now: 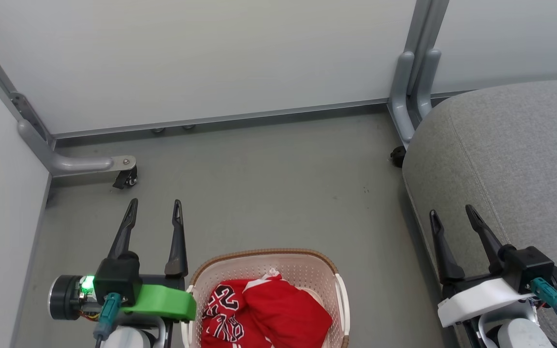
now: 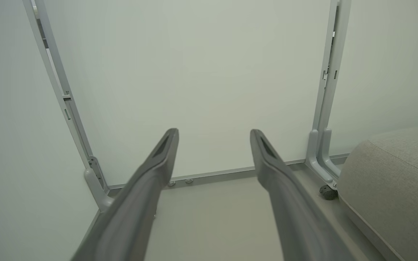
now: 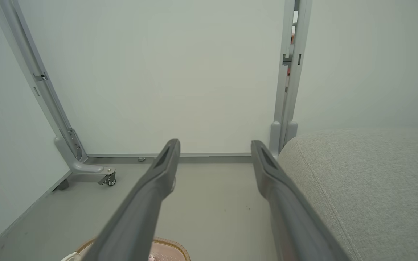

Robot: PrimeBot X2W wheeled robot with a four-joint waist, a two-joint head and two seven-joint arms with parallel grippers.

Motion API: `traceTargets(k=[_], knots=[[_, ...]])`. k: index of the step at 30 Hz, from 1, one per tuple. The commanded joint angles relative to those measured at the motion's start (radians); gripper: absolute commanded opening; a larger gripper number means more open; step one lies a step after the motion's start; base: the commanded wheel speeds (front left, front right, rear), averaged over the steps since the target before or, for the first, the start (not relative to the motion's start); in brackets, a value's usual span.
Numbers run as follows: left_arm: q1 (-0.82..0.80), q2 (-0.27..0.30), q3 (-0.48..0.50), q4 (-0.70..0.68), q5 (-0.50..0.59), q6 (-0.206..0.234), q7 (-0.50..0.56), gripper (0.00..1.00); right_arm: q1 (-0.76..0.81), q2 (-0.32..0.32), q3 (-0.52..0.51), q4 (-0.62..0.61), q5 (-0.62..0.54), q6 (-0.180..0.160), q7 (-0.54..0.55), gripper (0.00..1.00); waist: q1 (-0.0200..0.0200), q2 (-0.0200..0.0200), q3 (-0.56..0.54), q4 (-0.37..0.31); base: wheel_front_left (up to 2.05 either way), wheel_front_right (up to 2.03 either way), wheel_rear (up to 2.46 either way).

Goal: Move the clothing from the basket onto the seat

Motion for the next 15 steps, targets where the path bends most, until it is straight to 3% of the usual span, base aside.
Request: traceTargets(k=[1,15], knots=[[-0.008,0.002,-0.001,-0.001,0.027,-0.003,-0.006,1.0,0.007,-0.006,0.002,0.002,-0.02,0.0,-0.008,1.0,0.0,0.0101,0.0,0.0,0.0,0.0,0.0],[-0.006,-0.004,0.014,0.012,-0.004,-0.035,-0.01,1.0,0.004,-0.006,0.006,0.018,-0.025,0.0,-0.013,1.0,0.0,0.0104,0.0,0.0,0.0,0.0,0.0]])
